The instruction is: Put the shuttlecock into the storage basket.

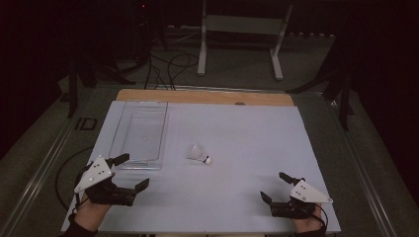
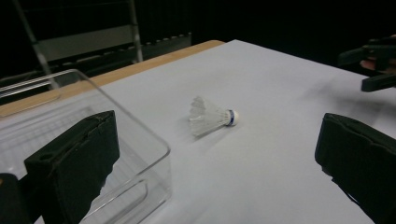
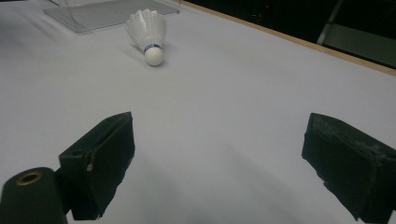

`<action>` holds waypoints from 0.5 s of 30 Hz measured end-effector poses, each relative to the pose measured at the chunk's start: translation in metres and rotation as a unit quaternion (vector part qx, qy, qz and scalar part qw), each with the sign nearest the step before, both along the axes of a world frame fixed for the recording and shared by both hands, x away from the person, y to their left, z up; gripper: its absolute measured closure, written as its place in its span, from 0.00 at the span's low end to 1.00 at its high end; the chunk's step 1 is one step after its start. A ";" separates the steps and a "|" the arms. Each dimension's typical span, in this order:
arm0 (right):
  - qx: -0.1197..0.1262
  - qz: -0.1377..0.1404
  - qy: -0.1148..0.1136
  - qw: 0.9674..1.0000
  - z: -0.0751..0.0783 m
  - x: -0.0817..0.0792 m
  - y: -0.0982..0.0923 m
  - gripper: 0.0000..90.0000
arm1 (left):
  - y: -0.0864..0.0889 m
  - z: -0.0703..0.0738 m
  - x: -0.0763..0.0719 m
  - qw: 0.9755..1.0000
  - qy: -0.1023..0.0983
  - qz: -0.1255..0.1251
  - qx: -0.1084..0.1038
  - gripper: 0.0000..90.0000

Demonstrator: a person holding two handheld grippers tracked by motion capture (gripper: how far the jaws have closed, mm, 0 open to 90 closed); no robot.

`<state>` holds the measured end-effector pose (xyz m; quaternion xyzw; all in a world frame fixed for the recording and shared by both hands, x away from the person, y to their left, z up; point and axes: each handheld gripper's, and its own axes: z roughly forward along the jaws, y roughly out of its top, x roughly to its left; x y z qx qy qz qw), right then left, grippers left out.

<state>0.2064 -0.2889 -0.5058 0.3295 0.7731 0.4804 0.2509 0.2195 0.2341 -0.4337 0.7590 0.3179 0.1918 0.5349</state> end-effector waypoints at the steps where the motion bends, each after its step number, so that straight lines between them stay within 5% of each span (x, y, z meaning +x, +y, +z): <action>1: 0.000 0.000 0.000 1.000 0.000 0.000 0.000 0.10 | 0.000 0.000 0.000 1.000 0.000 0.000 0.000 0.01; 15: -0.003 0.005 0.000 1.000 0.000 0.000 0.001 0.10 | -0.023 0.019 0.013 0.999 0.002 -0.038 0.029 0.01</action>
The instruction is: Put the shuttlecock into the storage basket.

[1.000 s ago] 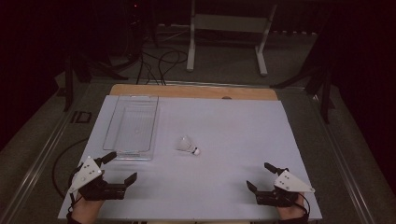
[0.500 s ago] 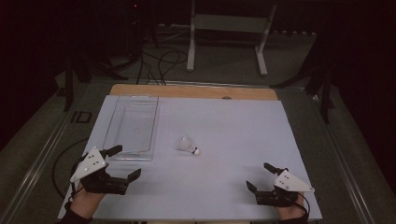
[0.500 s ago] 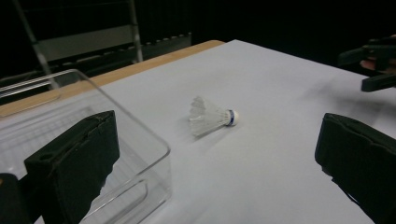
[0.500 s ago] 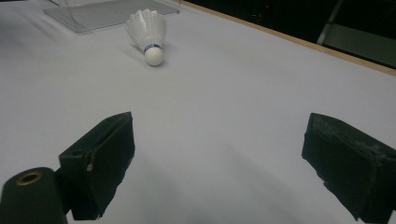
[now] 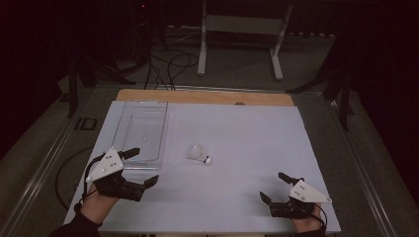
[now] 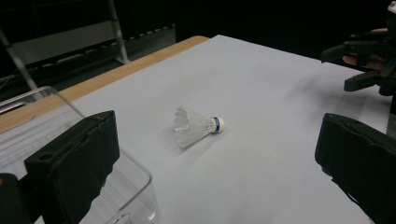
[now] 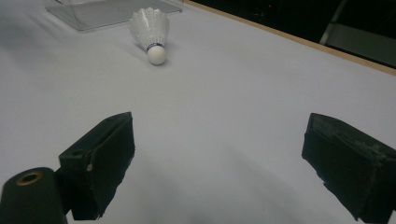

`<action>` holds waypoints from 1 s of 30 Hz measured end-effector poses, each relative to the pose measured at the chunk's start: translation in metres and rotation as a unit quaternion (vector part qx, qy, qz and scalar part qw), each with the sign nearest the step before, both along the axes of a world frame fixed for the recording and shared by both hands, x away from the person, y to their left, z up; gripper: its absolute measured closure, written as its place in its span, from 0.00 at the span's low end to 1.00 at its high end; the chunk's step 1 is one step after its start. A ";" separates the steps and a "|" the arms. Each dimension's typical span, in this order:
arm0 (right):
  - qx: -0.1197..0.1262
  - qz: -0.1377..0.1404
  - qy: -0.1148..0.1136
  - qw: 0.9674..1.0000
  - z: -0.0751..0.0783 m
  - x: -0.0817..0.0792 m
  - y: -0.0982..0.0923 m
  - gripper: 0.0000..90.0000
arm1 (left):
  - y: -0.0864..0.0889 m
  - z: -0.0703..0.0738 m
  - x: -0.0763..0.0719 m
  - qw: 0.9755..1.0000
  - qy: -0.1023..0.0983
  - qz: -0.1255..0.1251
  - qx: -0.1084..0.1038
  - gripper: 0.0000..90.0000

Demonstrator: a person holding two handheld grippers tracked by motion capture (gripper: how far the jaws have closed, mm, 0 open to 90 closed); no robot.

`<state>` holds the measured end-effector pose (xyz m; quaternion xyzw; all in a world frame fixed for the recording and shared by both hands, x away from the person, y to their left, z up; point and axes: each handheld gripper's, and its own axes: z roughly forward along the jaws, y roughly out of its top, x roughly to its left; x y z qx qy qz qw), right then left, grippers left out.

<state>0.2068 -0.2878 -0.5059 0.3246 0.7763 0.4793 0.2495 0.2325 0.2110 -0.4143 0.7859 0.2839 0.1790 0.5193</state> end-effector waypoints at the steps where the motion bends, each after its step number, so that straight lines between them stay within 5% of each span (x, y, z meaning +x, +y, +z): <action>1: 0.002 -0.001 0.000 1.000 0.000 0.000 0.000 0.10 | -0.003 0.002 0.002 1.000 0.000 -0.005 0.006 0.01; 14: 0.001 0.004 0.001 1.000 0.000 0.000 0.001 0.10 | -0.024 0.005 0.017 0.999 0.017 -0.026 0.036 0.01; 19: 0.003 0.004 0.006 1.000 0.000 0.000 0.001 0.10 | -0.036 0.008 0.026 0.996 0.036 -0.049 0.071 0.01; 26: 0.002 0.006 0.005 1.000 0.000 0.000 0.002 0.10 | -0.041 0.014 0.034 0.994 0.043 -0.057 0.087 0.01; 27: 0.002 0.007 0.006 1.000 0.000 0.000 0.002 0.10 | -0.045 0.013 0.036 0.991 0.055 -0.066 0.100 0.01; 30: 0.002 0.007 0.006 1.000 0.000 0.000 0.002 0.10 | -0.049 0.011 0.038 0.990 0.061 -0.067 0.109 0.01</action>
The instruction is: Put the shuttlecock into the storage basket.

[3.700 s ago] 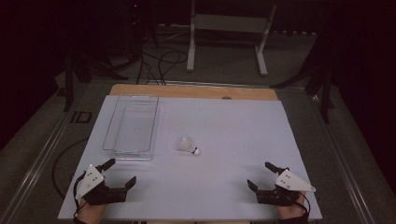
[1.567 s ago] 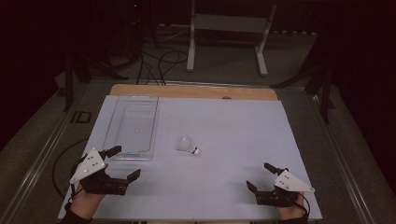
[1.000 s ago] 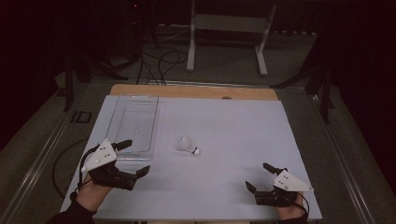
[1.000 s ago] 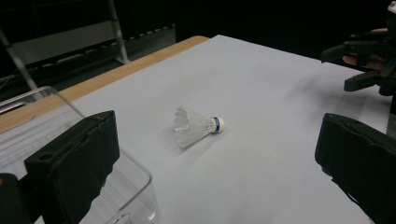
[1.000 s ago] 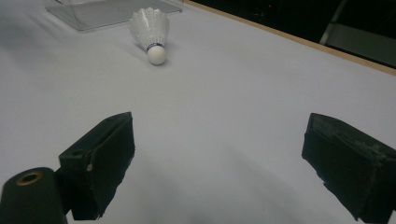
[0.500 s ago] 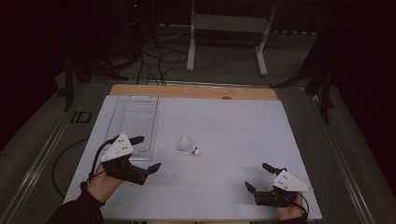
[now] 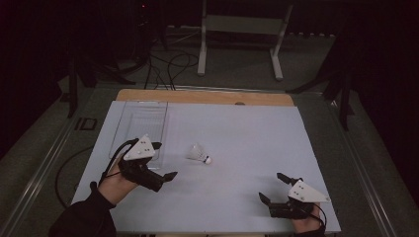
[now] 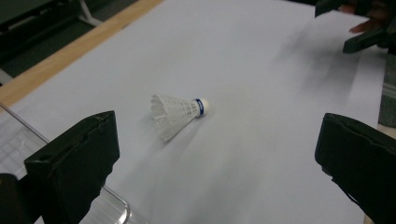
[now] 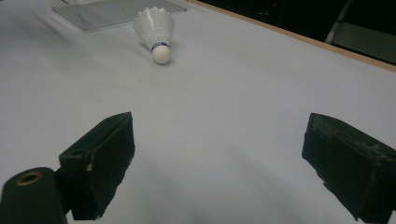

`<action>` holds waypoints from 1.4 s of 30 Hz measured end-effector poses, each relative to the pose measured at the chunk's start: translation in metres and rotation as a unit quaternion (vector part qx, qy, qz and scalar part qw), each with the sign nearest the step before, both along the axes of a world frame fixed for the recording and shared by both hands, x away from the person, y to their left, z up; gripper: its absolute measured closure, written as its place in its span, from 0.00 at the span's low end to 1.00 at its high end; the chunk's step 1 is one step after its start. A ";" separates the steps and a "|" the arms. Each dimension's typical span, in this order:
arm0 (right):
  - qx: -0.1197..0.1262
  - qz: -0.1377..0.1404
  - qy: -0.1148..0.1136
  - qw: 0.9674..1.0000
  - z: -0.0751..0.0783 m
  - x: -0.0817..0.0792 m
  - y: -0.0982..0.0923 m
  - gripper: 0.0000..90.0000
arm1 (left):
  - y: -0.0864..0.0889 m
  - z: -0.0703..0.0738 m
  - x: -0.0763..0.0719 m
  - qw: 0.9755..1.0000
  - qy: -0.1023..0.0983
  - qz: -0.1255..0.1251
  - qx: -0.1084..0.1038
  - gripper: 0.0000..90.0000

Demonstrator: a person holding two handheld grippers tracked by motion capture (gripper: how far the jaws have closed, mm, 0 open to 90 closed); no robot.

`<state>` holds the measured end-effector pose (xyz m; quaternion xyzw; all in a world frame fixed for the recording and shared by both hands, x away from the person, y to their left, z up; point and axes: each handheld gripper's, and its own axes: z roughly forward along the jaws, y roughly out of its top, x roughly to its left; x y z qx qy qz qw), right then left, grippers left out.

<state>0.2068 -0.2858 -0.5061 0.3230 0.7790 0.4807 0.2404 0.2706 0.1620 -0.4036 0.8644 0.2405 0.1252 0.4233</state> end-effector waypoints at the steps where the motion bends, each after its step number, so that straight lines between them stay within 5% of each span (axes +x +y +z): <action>1: 0.000 0.000 -0.001 1.000 0.000 0.000 0.000 0.10 | -0.004 -0.002 0.003 1.000 0.012 0.000 0.011 0.01; 13: 0.000 0.001 0.002 1.000 0.000 0.000 0.000 0.10 | -0.017 -0.007 0.015 0.997 0.049 -0.006 0.058 0.01; 17: -0.001 0.003 0.002 1.000 0.000 0.000 0.000 0.10 | -0.025 -0.007 0.018 0.993 0.063 -0.014 0.099 0.01; 26: 0.000 0.005 0.003 1.000 0.000 0.000 0.000 0.10 | -0.037 -0.010 0.024 0.988 0.088 -0.042 0.120 0.01; 34: 0.002 0.007 0.005 1.000 0.000 0.000 0.001 0.10 | -0.045 -0.017 0.032 0.979 0.111 -0.065 0.160 0.01; 37: 0.001 0.006 0.006 1.000 0.000 0.000 0.001 0.10 | -0.052 -0.018 0.033 0.973 0.115 -0.071 0.188 0.01; 40: 0.001 0.006 0.006 1.000 0.000 0.000 0.001 0.10 | -0.055 -0.019 0.034 0.970 0.118 -0.075 0.197 0.01; 41: 0.001 0.005 0.007 1.000 -0.001 0.000 0.001 0.10 | -0.058 -0.020 0.036 0.967 0.122 -0.081 0.206 0.01; 42: 0.001 0.005 0.007 1.000 -0.001 0.000 0.001 0.10 | -0.058 -0.020 0.036 0.967 0.122 -0.081 0.206 0.01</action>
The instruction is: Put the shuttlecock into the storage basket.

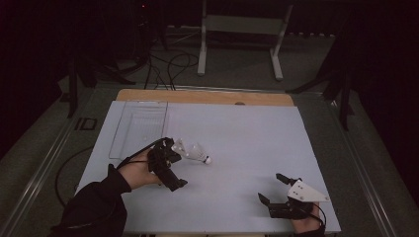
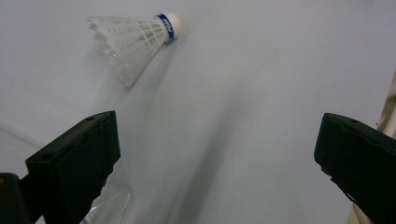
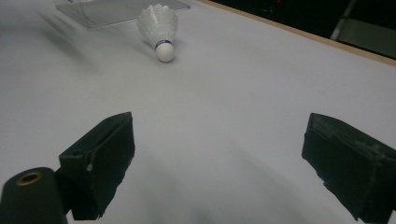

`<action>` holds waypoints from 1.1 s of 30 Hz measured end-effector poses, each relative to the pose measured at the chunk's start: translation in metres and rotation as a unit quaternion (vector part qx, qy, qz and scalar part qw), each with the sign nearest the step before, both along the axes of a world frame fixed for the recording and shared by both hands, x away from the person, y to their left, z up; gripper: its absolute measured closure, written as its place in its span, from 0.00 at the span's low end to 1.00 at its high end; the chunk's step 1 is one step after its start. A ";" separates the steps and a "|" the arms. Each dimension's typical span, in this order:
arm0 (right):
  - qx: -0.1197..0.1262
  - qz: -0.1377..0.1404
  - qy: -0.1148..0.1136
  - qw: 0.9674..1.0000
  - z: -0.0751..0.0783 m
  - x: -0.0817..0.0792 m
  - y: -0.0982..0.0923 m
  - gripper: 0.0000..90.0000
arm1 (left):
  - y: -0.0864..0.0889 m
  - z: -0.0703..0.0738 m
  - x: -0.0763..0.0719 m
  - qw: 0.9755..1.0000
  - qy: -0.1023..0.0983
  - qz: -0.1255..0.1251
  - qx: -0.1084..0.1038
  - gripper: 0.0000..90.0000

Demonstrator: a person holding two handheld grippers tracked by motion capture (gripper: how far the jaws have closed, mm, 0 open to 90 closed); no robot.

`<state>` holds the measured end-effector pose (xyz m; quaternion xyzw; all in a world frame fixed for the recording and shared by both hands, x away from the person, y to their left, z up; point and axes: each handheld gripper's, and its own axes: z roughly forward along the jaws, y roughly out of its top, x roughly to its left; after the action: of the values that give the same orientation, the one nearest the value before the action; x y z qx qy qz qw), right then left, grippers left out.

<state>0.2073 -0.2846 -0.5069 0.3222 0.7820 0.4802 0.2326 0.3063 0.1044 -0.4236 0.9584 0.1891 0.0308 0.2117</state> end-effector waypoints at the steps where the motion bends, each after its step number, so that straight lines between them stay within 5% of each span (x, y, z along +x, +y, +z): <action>1: 0.000 0.001 0.000 1.000 0.000 0.000 0.000 0.10 | -0.001 -0.001 0.001 1.000 0.003 -0.002 0.002 0.01; 25: -0.001 0.006 0.008 1.000 -0.001 0.000 0.001 0.10 | -0.012 -0.008 0.030 0.999 0.036 -0.022 0.005 0.01; 33: -0.001 0.006 0.006 1.000 -0.002 0.001 0.001 0.10 | -0.016 -0.012 0.040 0.999 0.032 -0.018 0.006 0.01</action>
<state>0.2082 -0.2841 -0.5086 0.3201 0.7861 0.4784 0.2251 0.3466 0.0883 -0.4357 0.9634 0.1780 -0.0023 0.2002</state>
